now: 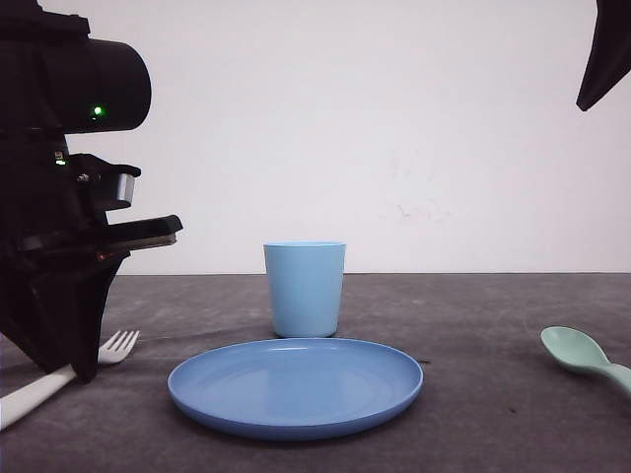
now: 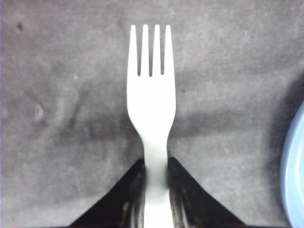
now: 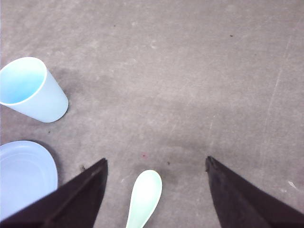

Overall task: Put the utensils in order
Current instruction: 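Lower the left gripper onto the white fork and close on it, then lift the white fork with the left gripper and drop it into the blue cup, then lower the right gripper onto the mint-green spoon and grasp its handle, then carry the green spoon with the right gripper and drop it into the cup, then lower the right gripper around the blue cup and grasp it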

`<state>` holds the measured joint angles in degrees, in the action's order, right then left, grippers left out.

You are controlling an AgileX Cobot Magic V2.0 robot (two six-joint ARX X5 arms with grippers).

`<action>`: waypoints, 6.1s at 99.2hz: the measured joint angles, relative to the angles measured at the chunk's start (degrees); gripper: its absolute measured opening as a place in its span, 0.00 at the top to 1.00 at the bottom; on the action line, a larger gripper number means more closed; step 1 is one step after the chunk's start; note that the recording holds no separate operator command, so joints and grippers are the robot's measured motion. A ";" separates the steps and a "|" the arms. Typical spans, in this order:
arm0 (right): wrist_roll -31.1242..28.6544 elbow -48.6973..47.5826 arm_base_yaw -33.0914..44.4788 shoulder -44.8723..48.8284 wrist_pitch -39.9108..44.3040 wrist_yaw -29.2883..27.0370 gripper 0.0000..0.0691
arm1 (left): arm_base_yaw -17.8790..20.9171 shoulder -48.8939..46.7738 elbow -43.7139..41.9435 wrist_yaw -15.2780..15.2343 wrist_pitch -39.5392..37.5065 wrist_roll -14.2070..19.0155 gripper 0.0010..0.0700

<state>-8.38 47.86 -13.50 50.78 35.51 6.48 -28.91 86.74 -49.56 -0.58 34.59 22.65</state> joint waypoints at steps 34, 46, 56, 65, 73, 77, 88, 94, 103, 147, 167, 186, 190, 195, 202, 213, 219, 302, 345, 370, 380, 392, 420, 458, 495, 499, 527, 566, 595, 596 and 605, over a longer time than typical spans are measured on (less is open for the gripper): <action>0.00 0.00 0.00 0.00 -1.51 -0.31 0.41 | -0.15 -18.60 -4.35 -4.04 -21.73 -2.32 0.92; 0.00 0.00 0.00 0.00 -3.91 -0.39 0.41 | -1.20 -20.79 -4.39 -4.11 -33.33 -3.43 0.92; 0.00 0.00 -0.02 0.00 -5.81 -0.39 0.41 | -2.78 -18.73 -4.39 -4.09 -38.69 -4.48 0.92; 0.00 0.00 -0.02 0.00 -7.04 -0.42 0.41 | -4.46 -15.37 -4.39 -4.09 -42.71 -5.60 0.92; 0.00 0.00 -0.04 0.00 -7.96 -0.42 0.41 | -5.70 -11.58 -4.39 -4.07 -47.19 -6.95 0.92; 0.00 0.00 -0.07 0.00 -8.20 -0.42 0.41 | -6.10 -9.68 -4.39 -4.07 -49.18 -7.58 0.92; -0.02 0.00 -0.35 0.00 -8.31 -0.44 0.41 | -6.56 -4.46 -4.39 -4.07 -54.05 -8.74 0.94; 0.00 0.00 -0.37 0.00 -8.31 -0.44 0.41 | -6.58 -1.60 -4.39 -4.07 -56.57 -9.16 0.94; 0.00 0.00 -0.37 0.00 -8.31 -0.44 0.41 | -6.58 2.27 -4.39 -4.07 -58.53 -9.16 0.94; 0.00 0.00 -0.37 0.00 -5.44 -0.44 0.41 | -6.71 9.20 -4.39 -4.04 -56.96 -7.15 0.67; -1.33 0.00 -0.39 0.00 -2.05 -0.44 0.41 | -7.48 6.80 -4.39 -4.04 -53.35 -6.88 0.59; -6.34 0.02 -3.52 1.84 7.10 -0.46 0.41 | -7.76 -4.04 -4.39 -4.02 -46.38 -6.95 0.59; -7.17 0.02 -4.72 2.89 9.33 -0.44 0.41 | -7.76 -6.56 -4.39 -4.04 -44.24 -7.13 0.59; -8.09 0.02 -6.38 4.39 11.63 -0.44 0.41 | -7.76 -9.60 -4.39 -4.04 -41.27 -7.58 0.59; -9.25 0.02 -8.85 6.62 13.49 -0.68 0.41 | -7.76 -13.68 -4.39 -4.07 -36.85 -8.09 0.59; -11.63 0.02 -13.11 10.27 14.69 -3.30 0.41 | -7.76 -19.82 -4.39 -4.07 -30.36 -8.31 0.59; -13.16 -0.11 -15.32 12.24 14.80 -5.42 0.41 | -7.76 -22.99 -4.39 -4.09 -27.30 -8.57 0.59; -26.40 -3.17 -20.96 28.57 8.33 -12.31 0.64 | -7.76 -41.40 -4.39 -4.09 -12.24 -9.60 0.59; -26.60 -3.39 -21.07 31.58 5.97 -12.68 0.90 | -7.76 -41.40 -4.39 -4.09 -9.46 -10.71 0.59; -26.25 -3.32 -21.07 31.08 6.05 -13.16 0.90 | -7.76 -41.40 -4.39 -4.09 -9.44 -11.08 0.59; -24.48 -1.51 -21.20 29.14 6.36 -14.80 0.90 | -7.76 -41.40 -4.39 -4.09 -9.22 -11.08 0.59; -21.20 3.56 -22.18 24.68 4.15 -17.66 0.90 | -7.76 -41.40 -4.39 -4.09 -8.22 -11.08 0.59; -12.61 12.02 -26.84 21.40 -14.82 -16.52 0.90 | -7.76 -41.40 -4.39 -4.09 -7.63 -11.02 0.59; -7.08 12.04 -29.90 33.48 -41.59 -14.58 0.91 | -7.76 -41.42 -4.39 -4.07 -6.32 -10.38 0.59; -4.87 12.04 -29.79 46.64 -47.89 -14.23 0.91 | -7.76 -41.44 -4.39 -4.07 -4.20 -9.55 0.59; -4.87 12.04 -29.79 47.12 -47.98 -14.25 0.91 | -7.76 -41.42 -4.39 -4.07 -3.96 -9.42 0.59; -4.85 12.04 -29.73 47.36 -46.05 -15.56 0.78 | -7.76 -41.44 -4.39 -4.07 -2.56 -8.41 0.59; -4.83 12.00 -30.45 43.93 -42.62 -15.50 0.42 | -7.76 -41.44 -4.39 -4.07 -2.56 -8.22 0.59; -5.46 12.09 -33.51 29.18 -28.74 -15.47 0.34 | -7.76 -41.44 -4.39 -4.07 -2.51 -8.22 0.59; -5.60 12.09 -33.57 28.83 -28.06 -15.47 0.32 | -7.76 -41.44 -4.39 -4.07 -2.54 -8.22 0.59; -7.45 12.09 -34.10 26.60 -22.32 -15.47 0.05 | -7.76 -41.44 -4.39 -4.07 -2.51 -8.22 0.59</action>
<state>-15.84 59.94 -47.59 77.38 13.19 -8.99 -36.67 45.30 -53.95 -4.64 32.08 14.44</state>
